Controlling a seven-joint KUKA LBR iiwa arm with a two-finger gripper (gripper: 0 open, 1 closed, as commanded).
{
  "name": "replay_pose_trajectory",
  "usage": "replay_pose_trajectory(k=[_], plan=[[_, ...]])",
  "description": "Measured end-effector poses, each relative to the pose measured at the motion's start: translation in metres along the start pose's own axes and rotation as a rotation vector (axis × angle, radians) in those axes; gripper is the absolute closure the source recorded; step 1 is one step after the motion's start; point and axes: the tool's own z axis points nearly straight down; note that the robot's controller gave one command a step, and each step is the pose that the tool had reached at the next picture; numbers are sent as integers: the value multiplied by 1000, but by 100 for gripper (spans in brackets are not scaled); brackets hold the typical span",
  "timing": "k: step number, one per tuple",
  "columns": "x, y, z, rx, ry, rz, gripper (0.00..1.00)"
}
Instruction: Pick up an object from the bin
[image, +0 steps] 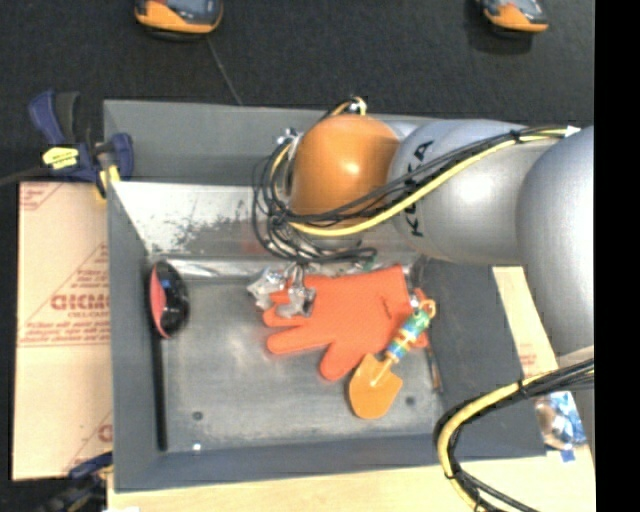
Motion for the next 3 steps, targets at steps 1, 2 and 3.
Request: replay_pose_trajectory(k=[1, 2, 3], plan=[[1, 0, -44, -5, 6, 2, 100], [1, -1, -83, -5, 7, 7, 100], [0, -2, -110, -4, 6, 6, 100]])
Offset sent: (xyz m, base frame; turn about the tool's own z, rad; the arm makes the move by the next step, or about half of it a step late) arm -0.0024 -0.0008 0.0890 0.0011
